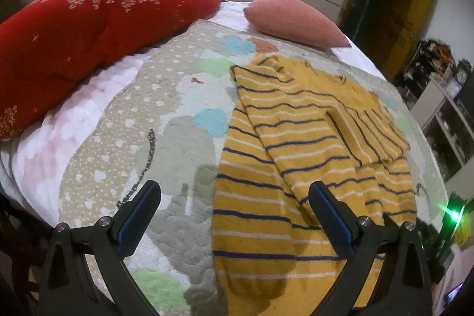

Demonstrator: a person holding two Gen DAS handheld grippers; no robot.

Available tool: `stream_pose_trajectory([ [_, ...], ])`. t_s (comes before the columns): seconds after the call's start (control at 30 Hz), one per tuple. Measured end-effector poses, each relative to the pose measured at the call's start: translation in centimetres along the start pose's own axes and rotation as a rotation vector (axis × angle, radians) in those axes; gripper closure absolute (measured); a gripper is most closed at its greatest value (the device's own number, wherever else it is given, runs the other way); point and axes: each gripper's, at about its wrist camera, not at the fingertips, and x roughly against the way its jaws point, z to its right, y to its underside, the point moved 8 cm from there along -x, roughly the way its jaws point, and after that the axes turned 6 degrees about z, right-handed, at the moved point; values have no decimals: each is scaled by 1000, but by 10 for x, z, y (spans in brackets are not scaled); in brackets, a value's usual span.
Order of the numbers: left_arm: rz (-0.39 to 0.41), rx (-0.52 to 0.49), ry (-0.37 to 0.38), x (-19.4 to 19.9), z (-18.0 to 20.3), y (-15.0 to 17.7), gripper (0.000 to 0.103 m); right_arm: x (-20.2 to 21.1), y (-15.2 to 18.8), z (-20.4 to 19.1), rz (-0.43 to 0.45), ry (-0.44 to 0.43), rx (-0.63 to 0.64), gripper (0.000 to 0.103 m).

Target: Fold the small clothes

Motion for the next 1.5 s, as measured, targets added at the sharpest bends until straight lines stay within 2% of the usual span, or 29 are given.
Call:
stream_pose_trajectory([
  [0.07, -55, 16, 13, -2, 2, 2, 3, 1, 0, 1, 6, -6, -2, 0],
  [0.1, -57, 11, 27, -1, 5, 1, 3, 2, 0, 1, 8, -10, -7, 0],
  [0.27, -73, -139, 106, -16, 42, 8, 3, 27, -9, 11, 67, -147, -165, 0],
  [0.33, -100, -176, 146, -26, 58, 13, 3, 36, -13, 17, 87, -136, -176, 0],
  [0.43, -113, -210, 268, -39, 96, 21, 3, 41, -15, 21, 84, -105, -154, 0],
  [0.5, -102, -274, 332, -41, 123, 30, 3, 40, -12, 23, 73, -97, -157, 0],
  [0.57, -130, -354, 353, -44, 141, 46, 4, 38, -9, 25, 62, -93, -165, 0],
  [0.6, -153, -387, 352, -46, 146, 54, 12, 36, -8, 26, 56, -91, -171, 0],
  [0.63, -169, -431, 328, -55, 151, 62, 36, 34, -7, 27, 49, -91, -175, 0],
  [0.67, -213, -462, 298, -65, 152, 72, 55, 33, -6, 27, 45, -90, -176, 0],
  [0.7, -253, -456, 288, -70, 148, 75, 81, 34, -5, 28, 45, -88, -174, 0],
  [0.77, -247, -355, 330, -67, 141, 68, 89, 37, -6, 27, 55, -82, -162, 0],
  [0.87, -199, -233, 349, -55, 121, 45, 92, 44, -10, 23, 71, -66, -125, 1],
  [0.97, -101, -135, 290, -40, 87, 17, 92, 48, -17, 11, 78, -72, -71, 2],
  [1.07, -31, 42, 232, -25, 24, -11, 92, 49, -30, -7, 85, -85, -2, 2],
  [1.13, 20, 138, 131, -16, -30, -22, 92, 47, -42, -25, 93, -96, 50, 2],
  [1.23, 51, 241, -54, -9, -104, -22, 92, 35, -62, -52, 99, -115, 129, 2],
  [1.27, 47, 266, -87, -7, -122, -19, 92, 30, -69, -60, 101, -116, 154, 3],
  [1.33, 52, 316, -134, 1, -152, -10, 90, 10, -85, -80, 98, -106, 217, 3],
  [1.43, 92, 351, -175, 19, -177, 3, 88, -22, -100, -105, 71, -104, 278, 3],
  [1.47, 95, 349, -182, 25, -182, 6, 85, -35, -103, -117, 54, -107, 298, 3],
  [1.5, 103, 343, -193, 32, -185, 8, 77, -45, -104, -127, 41, -111, 314, 5],
])
